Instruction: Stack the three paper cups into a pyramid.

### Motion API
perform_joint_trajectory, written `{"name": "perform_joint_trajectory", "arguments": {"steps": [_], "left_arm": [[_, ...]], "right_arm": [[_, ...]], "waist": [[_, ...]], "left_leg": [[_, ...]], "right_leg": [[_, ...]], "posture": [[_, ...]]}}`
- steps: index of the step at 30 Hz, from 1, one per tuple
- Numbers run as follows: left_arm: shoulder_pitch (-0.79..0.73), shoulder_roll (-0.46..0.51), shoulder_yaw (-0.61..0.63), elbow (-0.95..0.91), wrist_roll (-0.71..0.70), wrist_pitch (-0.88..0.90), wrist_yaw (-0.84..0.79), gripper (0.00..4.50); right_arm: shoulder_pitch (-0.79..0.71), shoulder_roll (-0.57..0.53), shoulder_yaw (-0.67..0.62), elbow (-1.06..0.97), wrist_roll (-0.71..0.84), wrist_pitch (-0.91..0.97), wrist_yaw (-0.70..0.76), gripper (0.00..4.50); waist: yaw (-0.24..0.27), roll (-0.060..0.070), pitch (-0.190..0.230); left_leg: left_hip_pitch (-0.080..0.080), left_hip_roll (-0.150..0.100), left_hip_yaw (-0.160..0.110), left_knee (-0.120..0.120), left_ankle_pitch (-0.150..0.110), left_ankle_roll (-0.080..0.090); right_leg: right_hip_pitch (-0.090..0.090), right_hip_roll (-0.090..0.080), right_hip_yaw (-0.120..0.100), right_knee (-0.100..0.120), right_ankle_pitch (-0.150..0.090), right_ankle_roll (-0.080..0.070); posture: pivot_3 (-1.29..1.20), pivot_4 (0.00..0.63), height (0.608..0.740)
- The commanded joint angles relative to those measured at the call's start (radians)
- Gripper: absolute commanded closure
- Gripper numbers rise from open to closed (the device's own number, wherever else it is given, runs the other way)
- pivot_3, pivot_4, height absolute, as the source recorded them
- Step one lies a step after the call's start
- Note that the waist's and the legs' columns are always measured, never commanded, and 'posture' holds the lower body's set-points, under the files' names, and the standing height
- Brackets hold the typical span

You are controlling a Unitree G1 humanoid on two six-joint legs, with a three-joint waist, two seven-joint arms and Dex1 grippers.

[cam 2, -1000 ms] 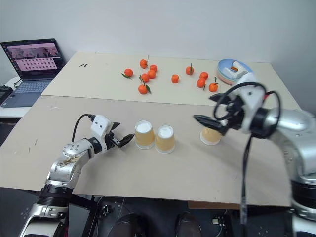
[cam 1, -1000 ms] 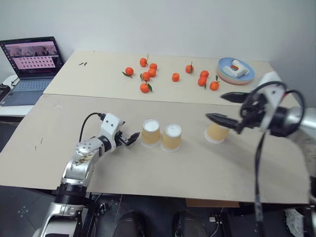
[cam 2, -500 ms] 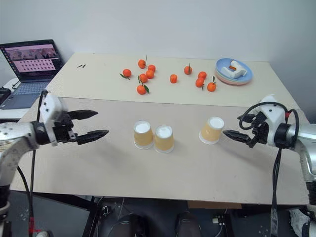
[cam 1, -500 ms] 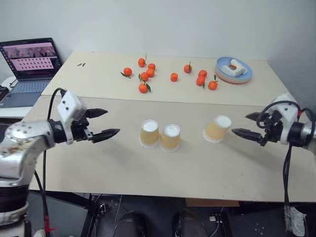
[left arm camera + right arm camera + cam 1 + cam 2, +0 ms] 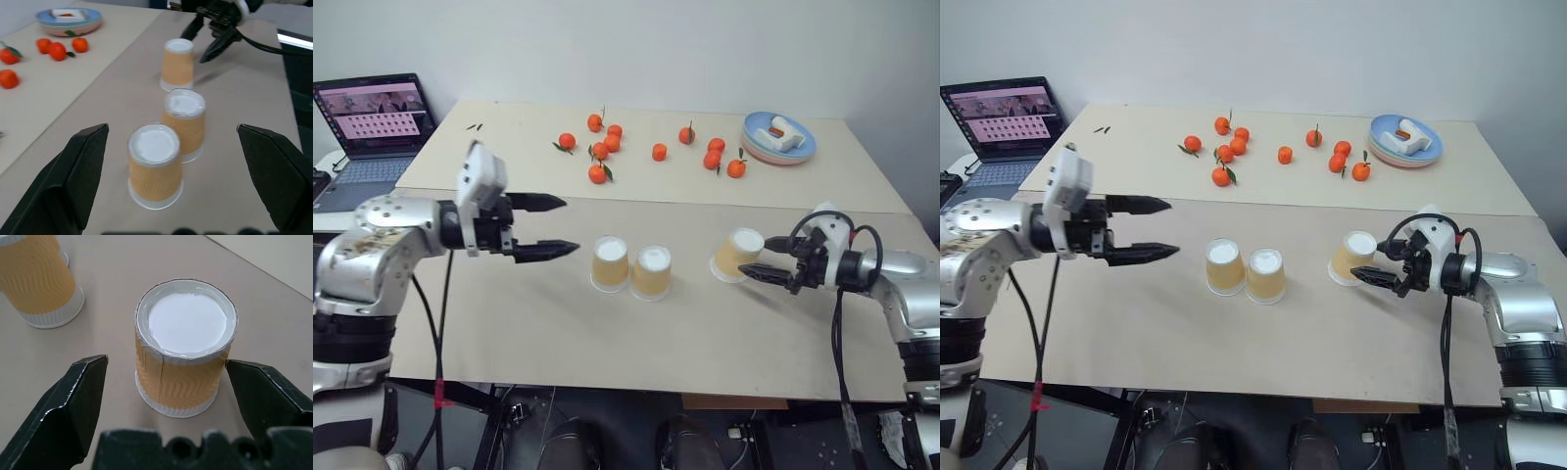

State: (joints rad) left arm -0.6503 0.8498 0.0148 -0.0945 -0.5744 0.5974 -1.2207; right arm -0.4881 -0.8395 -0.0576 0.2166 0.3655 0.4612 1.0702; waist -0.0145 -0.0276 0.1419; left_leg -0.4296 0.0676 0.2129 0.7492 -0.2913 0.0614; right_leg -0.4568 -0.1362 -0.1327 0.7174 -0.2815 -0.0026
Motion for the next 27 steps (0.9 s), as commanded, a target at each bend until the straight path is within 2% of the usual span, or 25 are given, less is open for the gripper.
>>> {"name": "perform_joint_trajectory", "arguments": {"steps": [1,13,27], "left_arm": [[-0.046,-0.005,-0.008,-0.005,0.003,-0.030,-0.038,0.02],[-0.078,-0.029,-0.035,0.014,0.034,-0.047,-0.072,0.02],[-0.071,-0.034,-0.031,0.019,0.052,-0.056,-0.075,0.02]], "right_arm": [[-0.015,0.009,-0.014,-0.011,-0.005,-0.021,-0.002,0.00],[-0.095,0.107,-0.009,0.085,-0.047,-0.062,-0.076,0.00],[-0.155,0.148,-0.014,0.175,-0.074,-0.114,-0.073,0.00]], "waist": [[0.000,0.000,0.000],[-0.003,0.000,0.000],[-0.003,0.000,0.000]], "left_leg": [[0.000,0.000,0.000,0.000,0.000,0.000],[0.000,0.000,0.000,0.001,0.000,0.000],[0.000,0.000,0.000,0.001,0.000,0.000]], "right_leg": [[0.000,0.000,0.000,0.000,0.000,0.000],[0.000,0.000,0.000,0.001,0.000,0.000],[0.000,0.000,0.000,0.001,0.000,0.000]], "posture": [[0.00,0.150,0.686],[0.00,0.150,0.686],[0.00,0.150,0.686]]}}
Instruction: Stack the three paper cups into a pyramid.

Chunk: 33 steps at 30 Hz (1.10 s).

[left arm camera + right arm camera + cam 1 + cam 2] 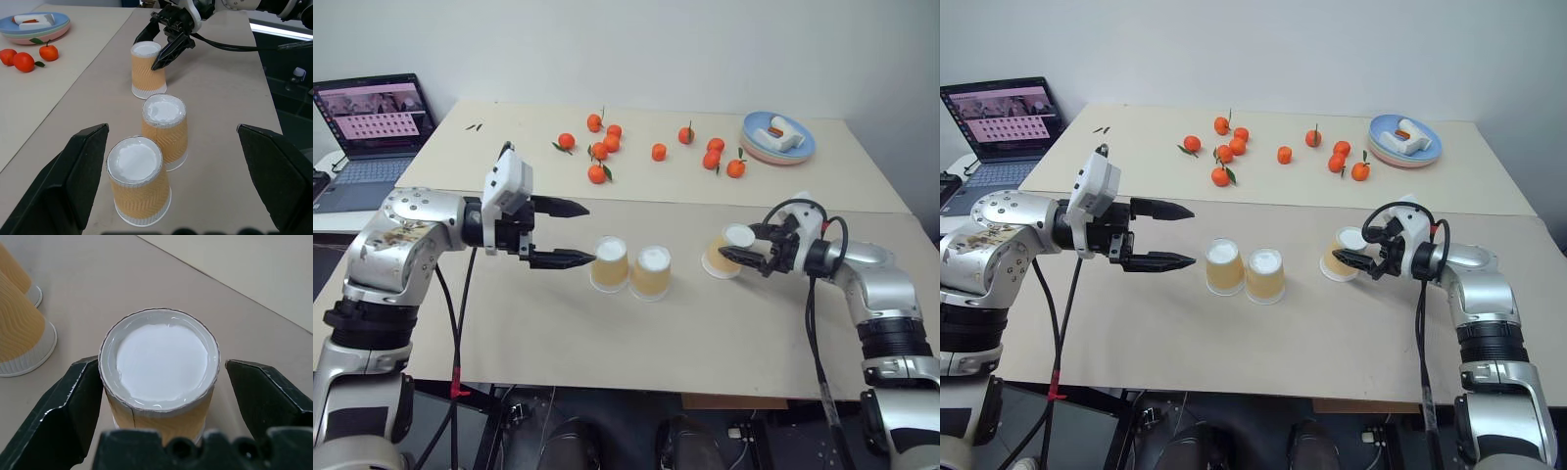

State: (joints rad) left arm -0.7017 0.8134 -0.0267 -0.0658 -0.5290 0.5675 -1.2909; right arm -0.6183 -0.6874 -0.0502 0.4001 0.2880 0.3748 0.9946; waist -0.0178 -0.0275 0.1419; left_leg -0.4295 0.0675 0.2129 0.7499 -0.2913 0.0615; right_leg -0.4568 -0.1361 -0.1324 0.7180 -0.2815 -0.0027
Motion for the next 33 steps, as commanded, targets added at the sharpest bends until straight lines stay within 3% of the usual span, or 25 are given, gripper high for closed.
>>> {"name": "perform_joint_trajectory", "arguments": {"steps": [1,7,8,17,21,25,29,33], "left_arm": [[-0.018,0.003,0.010,-0.009,0.008,-0.028,-0.005,0.02],[-0.008,-0.002,0.006,-0.008,0.018,-0.036,-0.009,0.00],[-0.006,-0.004,0.005,-0.010,0.019,-0.036,-0.009,0.00],[0.001,-0.006,0.003,-0.009,0.025,-0.041,-0.011,0.00],[0.004,-0.007,-0.006,-0.005,0.032,-0.045,-0.015,0.00],[-0.003,-0.018,-0.018,0.008,0.039,-0.049,-0.020,0.00],[-0.004,-0.029,-0.032,0.011,0.043,-0.053,-0.025,0.00],[-0.006,-0.040,-0.037,0.004,0.038,-0.046,-0.025,0.00]], "right_arm": [[-0.025,-0.003,-0.022,-0.008,0.004,-0.029,0.005,0.00],[-0.031,0.003,-0.022,-0.015,0.004,-0.030,0.002,1.76],[-0.034,0.005,-0.024,-0.017,0.007,-0.028,0.001,1.88],[-0.086,-0.013,-0.025,-0.123,0.037,0.030,0.025,1.90],[-0.248,-0.055,-0.005,-0.217,0.114,0.179,0.134,1.90],[-0.442,-0.053,0.062,-0.187,0.144,0.308,0.228,1.90],[-0.617,0.004,0.156,-0.175,0.174,0.434,0.318,1.90],[-0.668,0.062,0.231,-0.216,0.184,0.504,0.350,1.90]], "waist": [[0.000,0.000,0.000],[-0.001,0.000,0.000],[-0.001,0.000,0.000],[-0.001,0.000,0.000],[-0.006,0.004,0.003],[-0.010,0.005,0.003],[-0.013,0.005,0.003],[-0.016,0.005,0.003]], "left_leg": [[0.000,0.000,0.000,0.000,0.000,0.000],[0.000,0.000,0.000,0.000,0.000,0.000],[0.000,0.000,0.000,0.000,0.000,0.000],[0.000,0.000,0.000,0.000,0.000,0.000],[0.000,0.000,0.001,0.000,0.000,0.000],[0.000,0.002,0.000,0.000,0.000,0.000],[-0.001,0.001,0.001,0.000,0.000,0.000],[-0.001,0.001,0.001,0.000,0.000,0.000]], "right_leg": [[0.000,0.000,0.000,0.000,0.000,0.000],[0.000,0.000,0.000,0.000,0.000,0.000],[0.000,0.000,0.000,0.000,0.000,0.000],[0.000,0.000,0.000,0.000,0.000,0.000],[-0.001,0.000,0.002,0.001,0.000,0.000],[-0.001,0.002,0.001,0.001,0.000,-0.001],[-0.001,0.002,0.001,0.000,0.000,-0.001],[-0.002,0.002,0.001,0.001,0.000,-0.001]], "posture": [[0.00,0.150,0.686],[0.00,0.150,0.686],[0.00,0.150,0.686],[0.00,0.150,0.686],[0.00,0.150,0.686],[0.00,0.150,0.686],[0.00,0.150,0.686],[0.00,0.150,0.686]]}}
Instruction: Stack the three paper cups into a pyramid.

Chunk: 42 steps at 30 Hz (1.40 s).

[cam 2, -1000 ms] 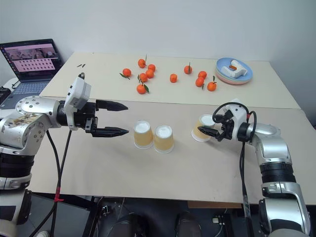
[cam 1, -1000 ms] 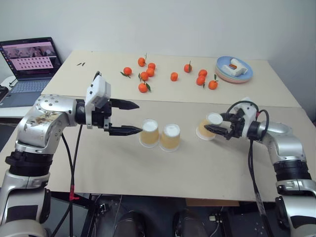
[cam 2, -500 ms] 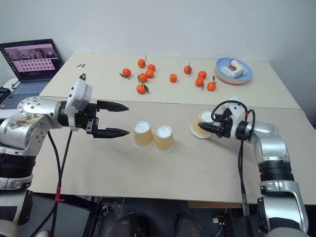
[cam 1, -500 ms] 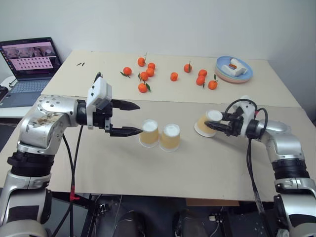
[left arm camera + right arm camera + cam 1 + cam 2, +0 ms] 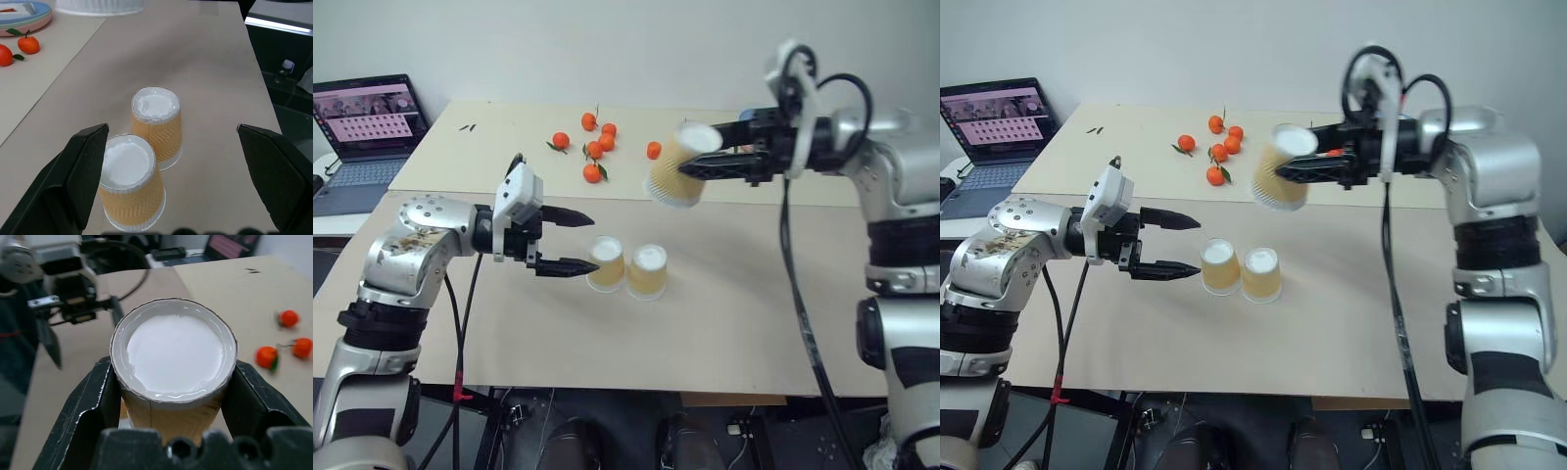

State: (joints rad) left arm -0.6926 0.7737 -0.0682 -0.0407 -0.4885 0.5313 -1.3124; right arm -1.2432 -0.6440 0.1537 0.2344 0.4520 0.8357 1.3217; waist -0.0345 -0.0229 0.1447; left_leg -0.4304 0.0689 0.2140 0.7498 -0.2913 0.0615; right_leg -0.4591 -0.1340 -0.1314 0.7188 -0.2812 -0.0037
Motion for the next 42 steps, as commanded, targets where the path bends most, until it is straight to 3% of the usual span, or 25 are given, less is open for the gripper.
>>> {"name": "perform_joint_trajectory", "arguments": {"steps": [1,11,29,30,32,33,42], "left_arm": [[-0.012,-0.001,0.003,-0.026,-0.003,-0.008,-0.003,0.00],[-0.007,0.004,0.007,-0.041,-0.010,0.002,-0.002,0.00],[-0.002,0.005,0.014,-0.061,-0.012,0.015,0.023,0.00],[-0.001,0.005,0.015,-0.063,-0.014,0.017,0.025,0.00],[0.000,0.005,0.016,-0.066,-0.015,0.019,0.029,0.00],[0.001,0.005,0.017,-0.067,-0.016,0.020,0.031,0.00],[0.011,0.005,0.023,-0.076,-0.026,0.028,0.044,0.00]], "right_arm": [[-0.040,0.031,0.059,-0.071,0.001,0.031,0.021,1.90],[0.038,0.068,0.182,-0.113,-0.131,-0.106,-0.033,1.90],[0.065,0.123,0.179,-0.008,-0.203,-0.175,-0.020,1.90],[0.067,0.124,0.178,-0.008,-0.204,-0.177,-0.020,0.91],[0.069,0.125,0.175,-0.009,-0.203,-0.177,-0.018,0.52],[0.070,0.126,0.174,-0.009,-0.203,-0.179,-0.017,0.10],[0.016,0.124,0.100,-0.060,-0.131,-0.108,-0.007,0.04]], "waist": [[0.001,0.000,0.000],[0.002,0.000,0.000],[-0.007,0.000,0.000],[-0.007,0.000,0.000],[-0.007,0.000,0.000],[-0.007,0.000,0.000],[-0.007,0.000,0.000]], "left_leg": [[0.000,0.000,0.000,0.000,0.000,0.000],[-0.001,-0.001,-0.001,0.001,0.000,0.000],[-0.001,-0.001,-0.001,0.000,0.000,0.000],[-0.001,-0.001,-0.001,0.000,0.000,0.000],[-0.001,-0.001,-0.001,0.000,0.000,0.000],[-0.001,-0.001,-0.001,0.000,0.000,0.000],[-0.002,-0.001,-0.001,0.000,0.000,0.000]], "right_leg": [[0.000,0.000,-0.001,0.000,0.000,0.000],[0.000,-0.001,-0.002,0.000,0.000,0.000],[0.000,-0.001,-0.001,0.000,0.000,0.000],[0.000,-0.001,-0.001,0.000,0.000,0.000],[0.000,-0.001,-0.001,0.000,0.000,0.000],[0.000,-0.001,-0.001,0.000,0.000,0.000],[0.000,-0.001,-0.001,0.000,0.000,0.000]], "posture": [[0.00,0.150,0.686],[0.00,0.150,0.686],[0.00,0.150,0.686],[0.00,0.150,0.686],[0.00,0.150,0.686],[0.00,0.150,0.686],[0.00,0.150,0.686]]}}
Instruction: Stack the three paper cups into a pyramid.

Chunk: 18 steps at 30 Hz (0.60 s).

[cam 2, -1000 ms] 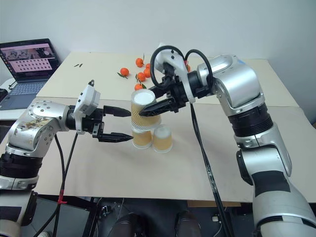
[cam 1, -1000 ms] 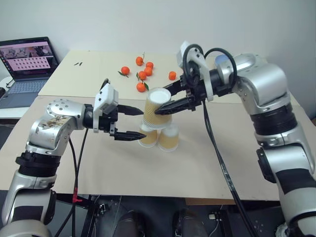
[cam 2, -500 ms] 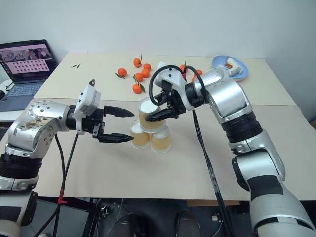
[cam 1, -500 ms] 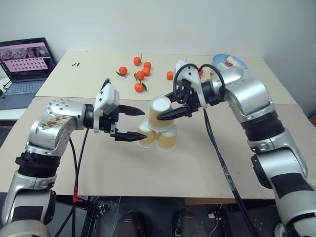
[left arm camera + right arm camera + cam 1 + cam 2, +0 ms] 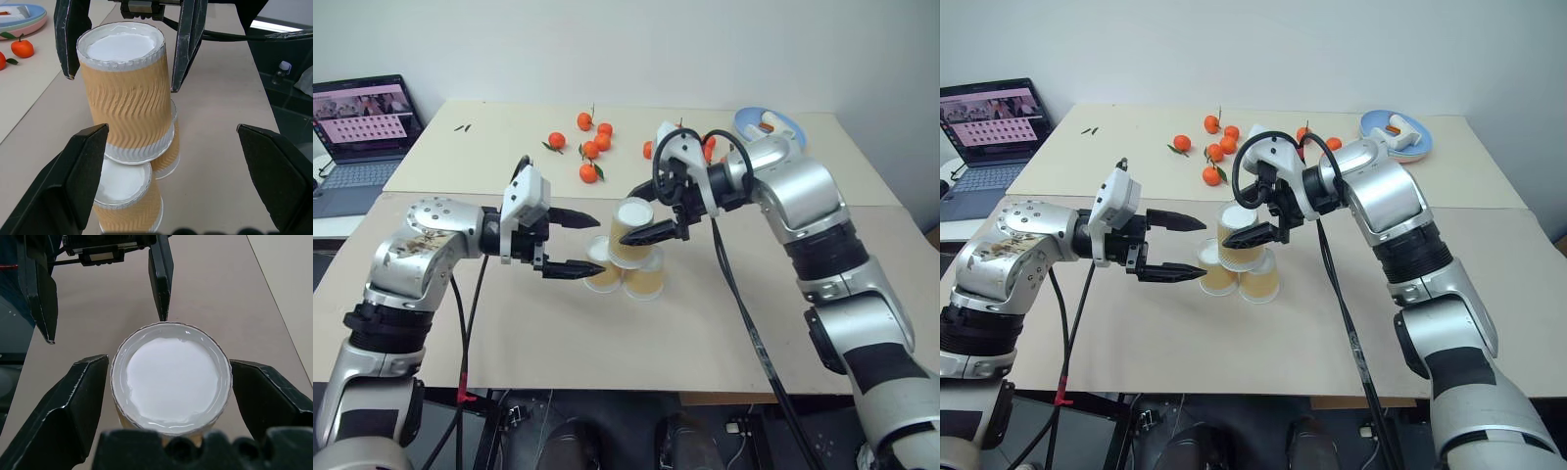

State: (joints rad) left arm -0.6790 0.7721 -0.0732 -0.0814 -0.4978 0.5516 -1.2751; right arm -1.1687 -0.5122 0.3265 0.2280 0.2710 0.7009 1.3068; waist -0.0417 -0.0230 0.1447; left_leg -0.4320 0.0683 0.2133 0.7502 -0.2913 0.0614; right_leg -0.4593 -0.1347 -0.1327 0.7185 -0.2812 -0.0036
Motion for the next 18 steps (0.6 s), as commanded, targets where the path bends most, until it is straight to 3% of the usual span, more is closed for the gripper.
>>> {"name": "perform_joint_trajectory", "arguments": {"steps": [1,6,11,18], "left_arm": [[0.000,0.006,0.026,-0.036,-0.015,0.004,0.007,0.00],[0.009,-0.001,0.031,-0.039,-0.017,0.004,0.027,0.00],[0.066,-0.026,0.136,-0.076,-0.051,0.075,0.184,0.00],[0.269,-0.133,0.443,-0.192,-0.039,0.172,0.623,0.00]], "right_arm": [[-0.075,-0.011,-0.089,-0.068,0.069,0.051,0.008,0.04],[-0.189,-0.027,-0.210,-0.099,0.179,0.188,-0.030,0.04],[-0.234,-0.063,-0.413,-0.044,0.227,0.272,-0.216,0.04],[0.031,-0.200,-0.666,-0.134,0.099,0.263,-0.631,0.04]], "waist": [[0.000,0.000,0.000],[0.000,0.000,0.000],[0.003,0.000,0.000],[0.015,0.000,0.000]], "left_leg": [[0.000,0.000,0.000,0.000,0.000,0.000],[0.000,0.000,0.000,0.000,0.000,0.000],[0.000,0.000,-0.001,0.000,0.000,0.000],[0.000,-0.002,-0.002,-0.002,0.000,0.000]], "right_leg": [[0.000,0.000,0.000,0.000,0.000,0.000],[0.000,0.000,0.000,0.000,0.000,0.000],[0.001,0.000,0.000,0.000,0.000,0.000],[0.002,-0.004,0.000,-0.002,0.000,0.000]], "posture": [[0.00,0.150,0.686],[0.00,0.150,0.686],[0.00,0.150,0.686],[0.00,0.150,0.686]]}}
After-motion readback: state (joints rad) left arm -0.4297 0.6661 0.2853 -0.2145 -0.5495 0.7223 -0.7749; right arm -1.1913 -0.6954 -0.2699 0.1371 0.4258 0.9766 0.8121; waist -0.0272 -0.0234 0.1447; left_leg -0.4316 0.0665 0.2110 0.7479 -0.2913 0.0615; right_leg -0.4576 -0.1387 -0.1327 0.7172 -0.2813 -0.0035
